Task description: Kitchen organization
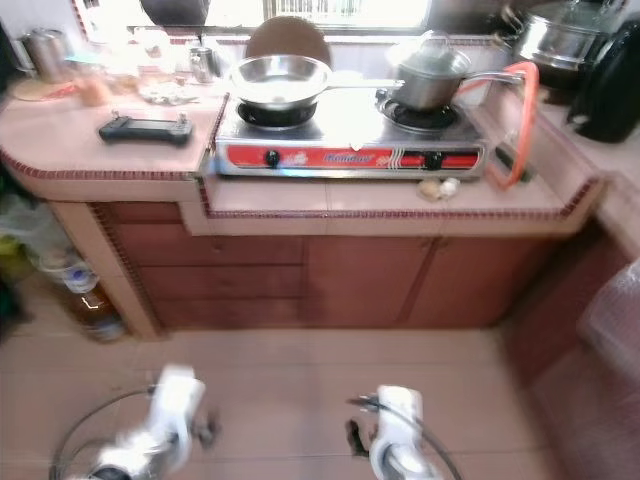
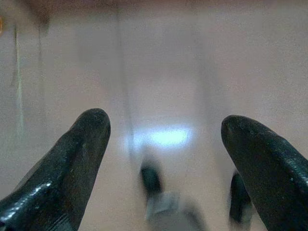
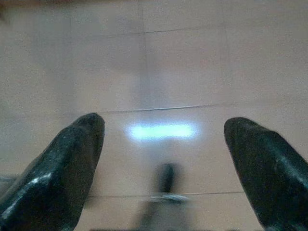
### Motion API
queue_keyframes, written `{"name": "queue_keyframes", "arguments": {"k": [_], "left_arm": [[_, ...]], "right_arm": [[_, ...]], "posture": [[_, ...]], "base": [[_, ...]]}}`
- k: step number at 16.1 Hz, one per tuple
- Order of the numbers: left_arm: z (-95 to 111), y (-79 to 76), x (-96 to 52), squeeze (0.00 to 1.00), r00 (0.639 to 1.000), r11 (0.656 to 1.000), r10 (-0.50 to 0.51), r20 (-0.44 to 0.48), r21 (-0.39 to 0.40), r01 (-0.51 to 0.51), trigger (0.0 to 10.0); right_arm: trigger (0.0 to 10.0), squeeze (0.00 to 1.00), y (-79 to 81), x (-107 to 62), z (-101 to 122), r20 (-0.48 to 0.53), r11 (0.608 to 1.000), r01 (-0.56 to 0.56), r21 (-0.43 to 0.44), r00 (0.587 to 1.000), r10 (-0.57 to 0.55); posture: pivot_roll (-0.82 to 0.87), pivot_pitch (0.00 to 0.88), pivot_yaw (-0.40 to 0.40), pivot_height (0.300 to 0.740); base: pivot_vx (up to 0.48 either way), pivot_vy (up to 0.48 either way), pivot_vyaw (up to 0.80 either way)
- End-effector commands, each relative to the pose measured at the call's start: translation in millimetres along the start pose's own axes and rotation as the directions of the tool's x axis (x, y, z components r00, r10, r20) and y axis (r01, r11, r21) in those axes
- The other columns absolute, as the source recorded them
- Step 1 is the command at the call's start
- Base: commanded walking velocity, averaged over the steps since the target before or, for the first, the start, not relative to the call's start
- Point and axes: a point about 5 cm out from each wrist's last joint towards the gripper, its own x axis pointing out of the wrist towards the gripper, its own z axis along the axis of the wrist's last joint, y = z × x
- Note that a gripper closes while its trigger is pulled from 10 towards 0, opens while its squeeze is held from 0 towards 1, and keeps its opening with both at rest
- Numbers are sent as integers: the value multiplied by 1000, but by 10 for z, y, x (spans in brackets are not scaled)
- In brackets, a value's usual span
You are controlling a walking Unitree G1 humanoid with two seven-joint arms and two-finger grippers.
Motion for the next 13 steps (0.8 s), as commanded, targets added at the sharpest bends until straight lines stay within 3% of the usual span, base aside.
{"name": "queue_keyframes", "arguments": {"k": [1, 6, 9, 13], "left_arm": [[-64, -52, -12, 0, 999, 998, -40, 3, 51, 40, 10000], [-163, -50, -35, 0, 999, 994, -50, -10, 93, 50, 10000], [-168, -35, -39, 0, 998, 989, -54, -14, 141, 55, 10000], [-196, -80, -42, 0, 993, 954, -109, -50, 275, 119, 10000]], "right_arm": [[10000, 0, -71, 6, 106, 26, 999, 25, -48, 999, -24], [10000, 0, -108, -5, 69, 8, 995, 17, -100, 1000, -16], [10000, 0, -122, -1, 119, 31, 998, 37, -60, 999, -35], [10000, 0, -148, -26, -23, 15, 998, 67, 2, 998, -67]], "posture": [[302, 0, -162, 740], [315, 0, -183, 740], [309, 0, -159, 740], [277, 0, -78, 740]], "base": [[0, 0, 0], [0, 0, 0], [0, 0, 0], [0, 0, 0]]}}
